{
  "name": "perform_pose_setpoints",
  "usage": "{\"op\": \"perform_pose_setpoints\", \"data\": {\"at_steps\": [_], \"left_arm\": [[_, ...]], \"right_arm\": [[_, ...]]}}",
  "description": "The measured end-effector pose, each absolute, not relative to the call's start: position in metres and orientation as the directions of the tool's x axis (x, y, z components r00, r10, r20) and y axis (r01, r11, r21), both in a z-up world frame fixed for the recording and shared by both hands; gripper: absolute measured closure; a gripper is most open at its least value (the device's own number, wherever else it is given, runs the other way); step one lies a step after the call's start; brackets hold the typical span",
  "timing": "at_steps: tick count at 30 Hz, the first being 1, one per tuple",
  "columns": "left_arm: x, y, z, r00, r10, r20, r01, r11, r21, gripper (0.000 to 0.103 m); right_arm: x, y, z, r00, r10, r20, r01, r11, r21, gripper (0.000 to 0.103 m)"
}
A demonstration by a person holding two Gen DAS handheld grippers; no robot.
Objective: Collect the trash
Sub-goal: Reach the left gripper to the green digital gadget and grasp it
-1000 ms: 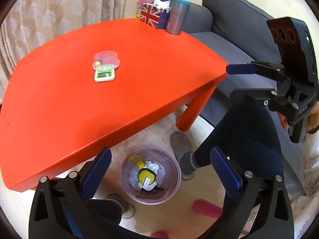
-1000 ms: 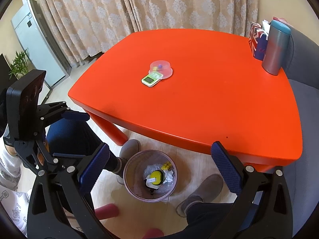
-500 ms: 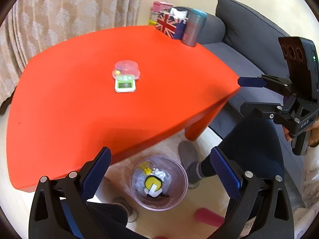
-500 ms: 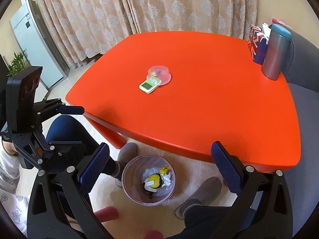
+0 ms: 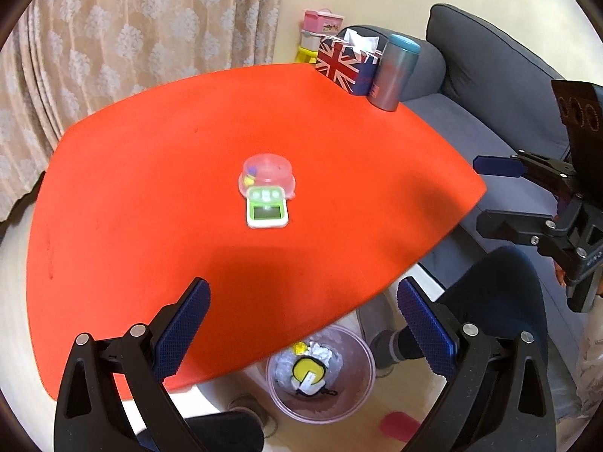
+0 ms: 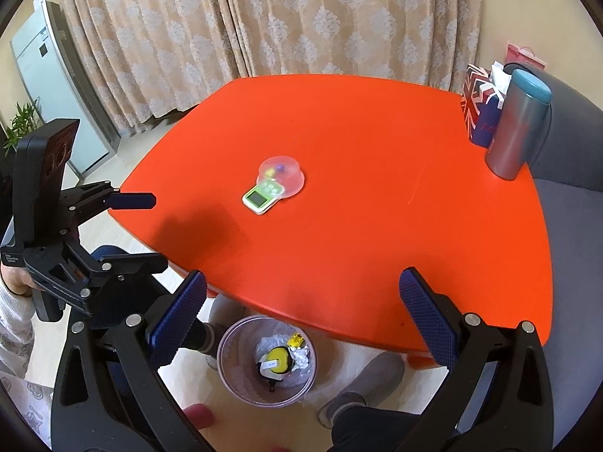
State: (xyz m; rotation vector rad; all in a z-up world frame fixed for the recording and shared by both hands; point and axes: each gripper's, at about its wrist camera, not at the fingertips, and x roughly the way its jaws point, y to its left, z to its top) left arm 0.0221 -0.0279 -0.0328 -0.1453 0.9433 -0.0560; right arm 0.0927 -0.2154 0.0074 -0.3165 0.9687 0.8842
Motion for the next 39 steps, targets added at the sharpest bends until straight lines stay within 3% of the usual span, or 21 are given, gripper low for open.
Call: {"op": "perform_pose_setpoints", "data": {"at_steps": [33, 36, 39], "left_arm": [[0.12, -0.012, -0.089, 0.477, 0.013, -0.879, -0.099, 0.994, -0.039, 0.008], [0.121, -0.013, -0.092, 0.466, 0.012, -0.885, -0.095, 0.995, -0.036, 0.031], [0.12, -0.014, -0.091, 0.47, 0.018, -0.883, -0.091, 0.995, -0.029, 0.038]], "right_arm": [[0.14, -0.225, -0.017, 0.252, 0.483, -0.838, -0.71, 0.681, 0.179, 0.003], [0.14, -0.225, -0.017, 0.25, 0.485, -0.838, -0.711, 0.679, 0.181, 0.003], [0.14, -0.223, -0.019, 0.247, 0.488, -0.837, -0.712, 0.678, 0.185, 0.003]]}}
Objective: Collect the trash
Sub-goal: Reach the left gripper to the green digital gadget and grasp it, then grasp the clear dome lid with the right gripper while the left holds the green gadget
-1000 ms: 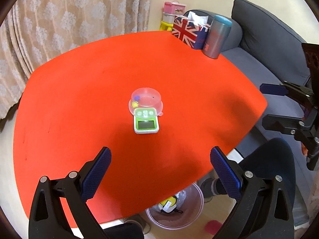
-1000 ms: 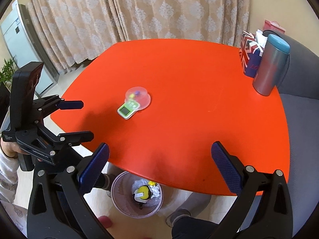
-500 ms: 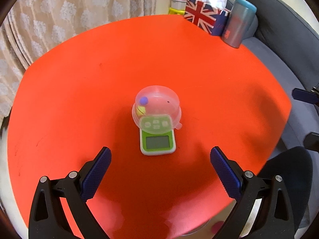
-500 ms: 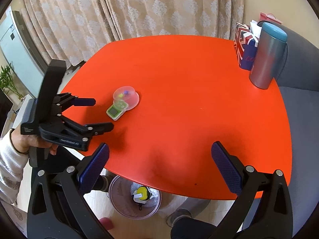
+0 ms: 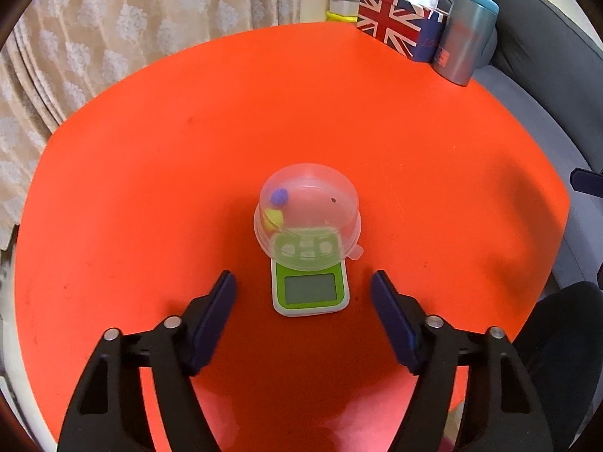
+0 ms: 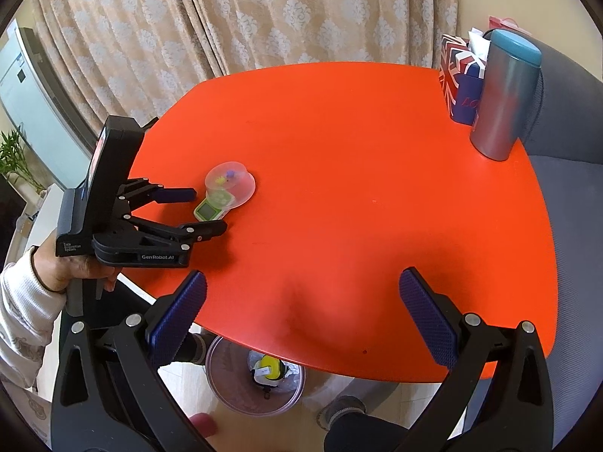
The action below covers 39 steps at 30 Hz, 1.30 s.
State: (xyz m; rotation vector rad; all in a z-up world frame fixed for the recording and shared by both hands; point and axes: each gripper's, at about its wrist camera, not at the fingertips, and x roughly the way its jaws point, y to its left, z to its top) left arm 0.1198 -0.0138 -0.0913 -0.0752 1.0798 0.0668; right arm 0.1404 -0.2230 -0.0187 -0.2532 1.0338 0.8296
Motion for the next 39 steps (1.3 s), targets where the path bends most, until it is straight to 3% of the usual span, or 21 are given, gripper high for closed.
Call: {"op": "perform_pose_setpoints", "data": {"at_steps": [6, 39], "left_arm": [[0.118, -0.012, -0.088, 0.469, 0.003, -0.883, -0.075, 0.997, -0.036, 0.063], [0.08, 0.015, -0.053, 0.54, -0.029, -0.841, -0.105, 0.989, -0.102, 0.064]], "right_arm": [[0.139, -0.218, -0.021, 0.24, 0.49, -0.838, -0.715, 0.673, 0.189, 0.003], [0.141, -0.151, -0.014, 0.207, 0.498, -0.842, -0.791, 0.591, 0.156, 0.003]]}}
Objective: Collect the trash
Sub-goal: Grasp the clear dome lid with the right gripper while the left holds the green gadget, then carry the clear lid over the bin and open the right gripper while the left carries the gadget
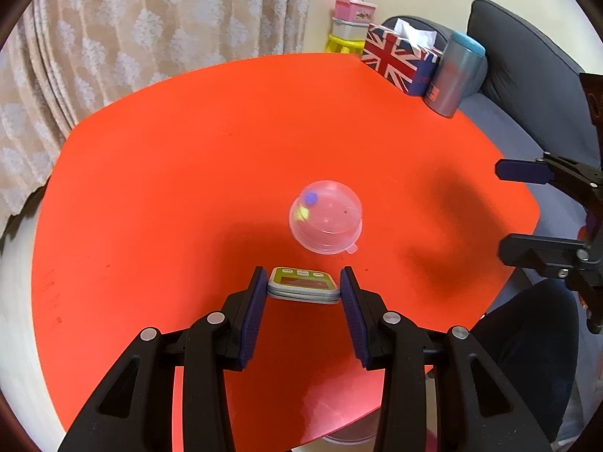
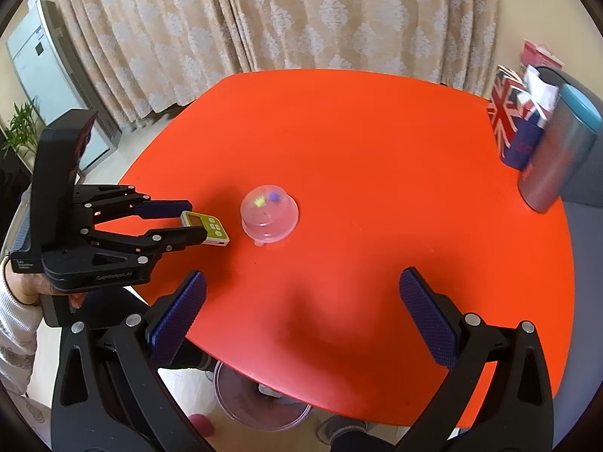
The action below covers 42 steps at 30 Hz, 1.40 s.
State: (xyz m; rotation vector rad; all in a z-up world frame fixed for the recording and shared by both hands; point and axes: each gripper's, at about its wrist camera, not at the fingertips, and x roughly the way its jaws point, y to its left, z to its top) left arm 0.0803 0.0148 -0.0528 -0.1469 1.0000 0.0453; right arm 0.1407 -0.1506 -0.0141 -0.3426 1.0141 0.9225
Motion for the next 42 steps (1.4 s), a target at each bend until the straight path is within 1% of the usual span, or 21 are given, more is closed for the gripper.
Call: {"op": "perform_pose_setpoints", "data": {"at_steps": [14, 26, 28, 30, 32, 33, 36, 42], "left_arm": [[0.067, 0.045, -0.043, 0.564, -0.009, -0.826, -0.152, 0.982, -0.115, 0.064], [0.06, 0.066, -0.043, 0.571, 0.001, -0.821, -0.182, 0.975, -0.125, 0.064], [0.06, 0.068, -0.044, 0.57, 0.001, -0.821, -0.185, 0.975, -0.127, 0.064], [0.059, 0.07, -0.045, 0.571, -0.002, -0.821, -0.186, 0.974, -0.132, 0.064], [0.059, 0.07, -0.046, 0.571, -0.005, -0.821, -0.186, 0.973, -0.135, 0.064], [0.059, 0.071, -0.047, 0.571, -0.007, -0.821, -0.186, 0.973, -0.138, 0.064], [0.059, 0.071, -0.048, 0.571, -0.01, -0.821, -0.185, 0.973, -0.14, 0.064], [0.057, 0.069, -0.048, 0.577, -0.017, -0.817, -0.177, 0.973, -0.145, 0.064]], "right_arm": [[0.155, -0.09, -0.035, 0.166, 0.461, -0.872, -0.836, 0.535, 0.123, 0.003], [0.164, -0.052, -0.069, 0.116, 0.422, -0.899, -0.871, 0.478, 0.112, 0.003], [0.162, -0.047, -0.072, 0.118, 0.416, -0.902, -0.875, 0.473, 0.104, 0.007], [0.162, -0.042, -0.077, 0.122, 0.396, -0.91, -0.879, 0.47, 0.086, 0.027], [0.161, -0.039, -0.079, 0.122, 0.39, -0.913, -0.882, 0.464, 0.081, 0.031], [0.161, -0.038, -0.079, 0.118, 0.392, -0.912, -0.883, 0.463, 0.084, 0.038], [0.16, -0.037, -0.079, 0.121, 0.39, -0.913, -0.884, 0.461, 0.079, 0.05], [0.16, -0.038, -0.074, 0.131, 0.4, -0.907, -0.88, 0.468, 0.079, 0.051]]}}
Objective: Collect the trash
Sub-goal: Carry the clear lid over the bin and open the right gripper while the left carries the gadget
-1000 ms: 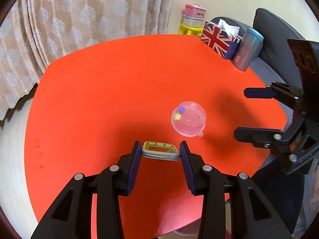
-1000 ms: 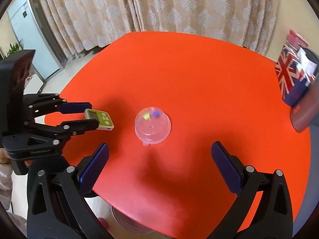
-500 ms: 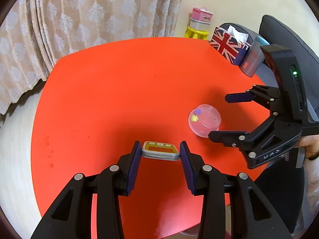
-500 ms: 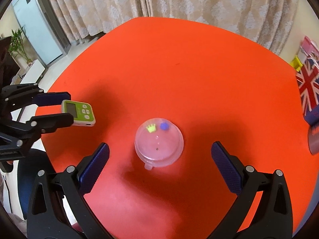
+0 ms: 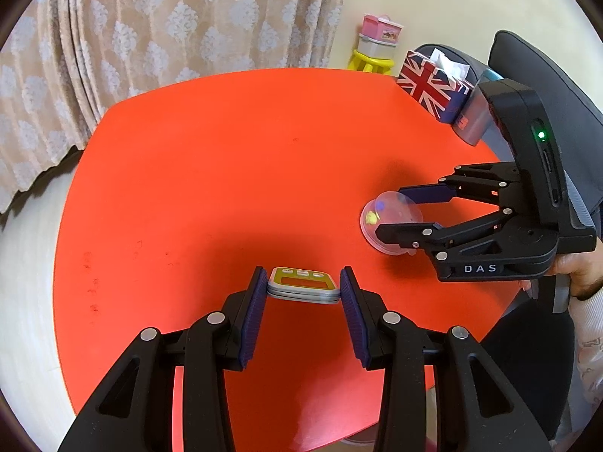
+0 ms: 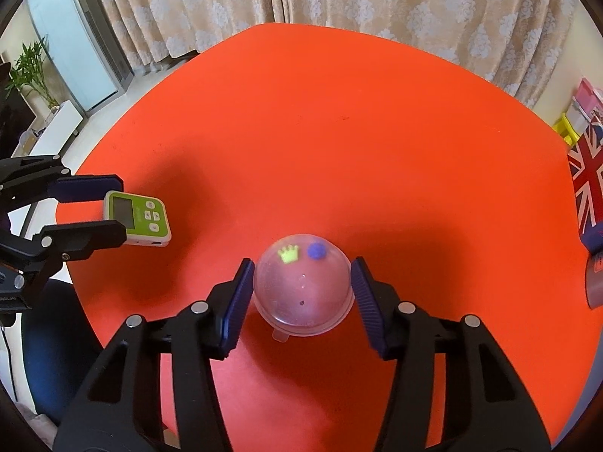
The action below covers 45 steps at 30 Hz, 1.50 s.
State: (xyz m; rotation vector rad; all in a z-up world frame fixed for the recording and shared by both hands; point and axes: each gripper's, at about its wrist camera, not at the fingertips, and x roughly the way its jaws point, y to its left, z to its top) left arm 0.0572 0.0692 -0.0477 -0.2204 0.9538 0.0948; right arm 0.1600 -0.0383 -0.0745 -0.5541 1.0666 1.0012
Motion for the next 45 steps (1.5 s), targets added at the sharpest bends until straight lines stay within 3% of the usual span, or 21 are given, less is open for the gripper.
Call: {"op": "perform_pose_setpoints", "data": {"at_steps": [27, 45], "left_arm": [[0.018, 0.002, -0.011, 0.636, -0.082, -0.767, -0.044, 0.989, -0.142, 0.064], [-0.04, -0.044, -0.017, 0.624, -0.138, -0.769, 0.024, 0.987, -0.158, 0.064]], "right_arm": [[0.091, -0.141, 0.014, 0.192, 0.509, -0.839, -0.867, 0.489, 0.098, 0.051], [0.013, -0.192, -0.006, 0.082, 0.516, -0.853, -0.88, 0.439, 0.181, 0.051]]}}
